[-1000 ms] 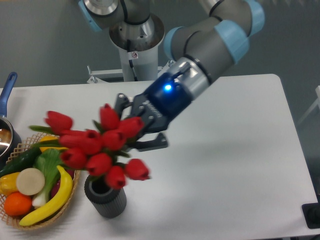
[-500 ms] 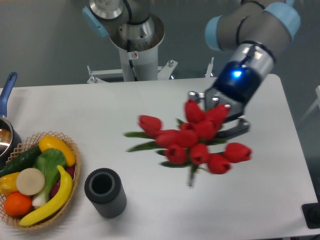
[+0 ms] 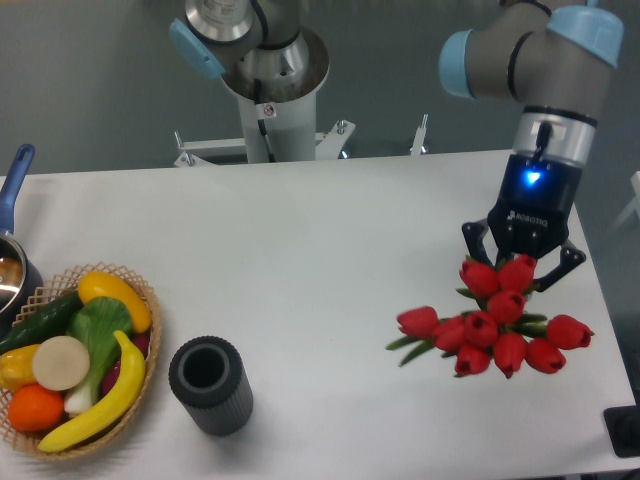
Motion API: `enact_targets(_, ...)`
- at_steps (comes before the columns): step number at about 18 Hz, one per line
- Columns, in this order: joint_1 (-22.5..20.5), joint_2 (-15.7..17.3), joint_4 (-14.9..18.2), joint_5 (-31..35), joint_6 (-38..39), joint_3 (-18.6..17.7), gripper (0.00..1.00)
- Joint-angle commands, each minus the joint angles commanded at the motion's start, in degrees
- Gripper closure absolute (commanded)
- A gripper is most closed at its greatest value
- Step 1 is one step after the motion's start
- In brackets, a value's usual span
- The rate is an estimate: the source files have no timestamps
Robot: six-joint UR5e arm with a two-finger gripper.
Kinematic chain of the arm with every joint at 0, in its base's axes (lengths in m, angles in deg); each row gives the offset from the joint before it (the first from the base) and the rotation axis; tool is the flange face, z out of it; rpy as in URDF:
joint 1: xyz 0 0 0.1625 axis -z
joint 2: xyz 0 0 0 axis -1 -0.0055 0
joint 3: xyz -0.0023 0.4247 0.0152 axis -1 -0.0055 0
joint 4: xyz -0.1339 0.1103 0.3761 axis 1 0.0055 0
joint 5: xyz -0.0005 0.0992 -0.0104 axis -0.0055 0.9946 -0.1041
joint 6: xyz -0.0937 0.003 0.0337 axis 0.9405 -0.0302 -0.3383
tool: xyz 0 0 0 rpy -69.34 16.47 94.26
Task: Pick up the flowers from the vase
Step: 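Carry the tulips away from the vase and lower them toward the table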
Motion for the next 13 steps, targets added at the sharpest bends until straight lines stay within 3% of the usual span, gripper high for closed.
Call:
enact_targets(2, 1.51, 0.08, 1.49, 5.82, 0.09, -1.15, 1.0)
enact_targets(5, 4.58, 0.17, 7.37, 14.17, 0.0, -0.71, 0.96)
enact_targets(10, 5.2, 0.17, 14.05, 17.35, -0.52, 1.74, 0.95)
enact_targets(13, 5.29, -0.26, 14.42, 19.2, -0.61, 1.75, 0.94)
